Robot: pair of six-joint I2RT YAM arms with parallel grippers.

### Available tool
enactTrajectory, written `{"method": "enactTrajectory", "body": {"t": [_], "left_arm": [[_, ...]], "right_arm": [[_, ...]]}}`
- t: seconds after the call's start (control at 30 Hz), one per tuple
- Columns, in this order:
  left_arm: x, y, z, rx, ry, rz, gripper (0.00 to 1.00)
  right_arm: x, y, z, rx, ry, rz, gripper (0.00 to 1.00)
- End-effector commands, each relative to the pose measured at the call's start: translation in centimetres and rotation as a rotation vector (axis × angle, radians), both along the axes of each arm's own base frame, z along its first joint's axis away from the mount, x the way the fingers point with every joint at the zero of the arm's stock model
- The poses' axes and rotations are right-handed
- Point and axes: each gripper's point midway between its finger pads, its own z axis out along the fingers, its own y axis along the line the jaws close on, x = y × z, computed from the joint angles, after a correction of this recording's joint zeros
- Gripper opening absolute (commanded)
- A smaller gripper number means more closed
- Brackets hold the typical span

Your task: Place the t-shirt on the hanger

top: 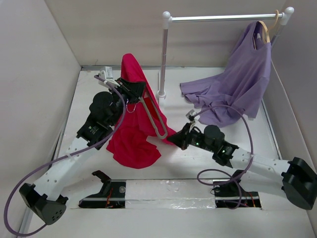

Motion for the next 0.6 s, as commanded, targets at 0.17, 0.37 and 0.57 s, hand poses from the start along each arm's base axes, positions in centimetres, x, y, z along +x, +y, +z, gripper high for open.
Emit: {"method": "enactTrajectory", "body": {"t": [0.17, 0.37, 0.57], "left_arm": [[0.8, 4.4, 12.2, -0.209, -0.296, 0.191, 0.00], [3.5, 5.7, 12.1, -0.150, -0.277, 0.280, 0.00], [6.8, 7.1, 12.0, -0.120, -0.267, 0.344, 0.00]], "right_arm": [[-4.3, 0.9, -6.3, -0.195, 0.135, -0.113, 0.00], [-7.5, 0.1, -7.1, -0.163, 0.196, -0.125, 0.00], [-11.1, -0.2, -10.4, -0.246, 0.288, -0.115, 0.00]]}}
